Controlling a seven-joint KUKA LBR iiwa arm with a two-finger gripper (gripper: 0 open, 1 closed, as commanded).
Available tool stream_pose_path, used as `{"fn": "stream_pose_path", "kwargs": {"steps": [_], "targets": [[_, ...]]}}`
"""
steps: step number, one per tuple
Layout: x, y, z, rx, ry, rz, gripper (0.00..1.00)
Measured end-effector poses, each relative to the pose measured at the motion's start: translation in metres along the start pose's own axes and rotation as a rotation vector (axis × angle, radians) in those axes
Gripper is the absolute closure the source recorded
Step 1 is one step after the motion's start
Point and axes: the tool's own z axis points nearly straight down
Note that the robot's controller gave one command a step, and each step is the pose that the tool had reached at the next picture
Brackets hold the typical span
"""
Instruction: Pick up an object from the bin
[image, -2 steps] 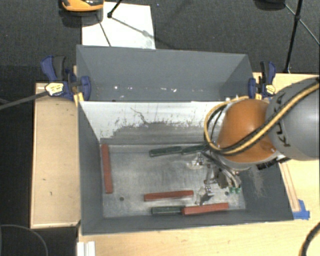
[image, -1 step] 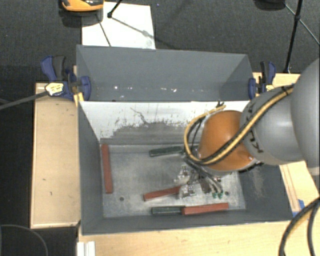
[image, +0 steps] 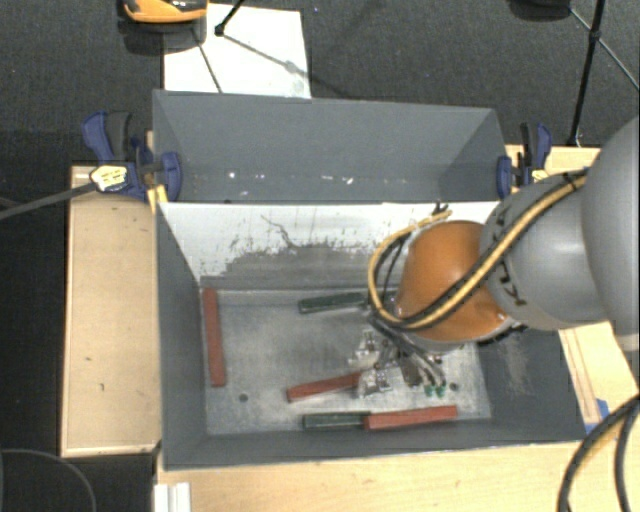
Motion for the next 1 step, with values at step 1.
{"fn": "stream_pose_path", "kwargs": {"steps": [1], "targets": [[-0.0025,0.0172,-0.1406,0.0,0.001,-0.09,1.0]]}}
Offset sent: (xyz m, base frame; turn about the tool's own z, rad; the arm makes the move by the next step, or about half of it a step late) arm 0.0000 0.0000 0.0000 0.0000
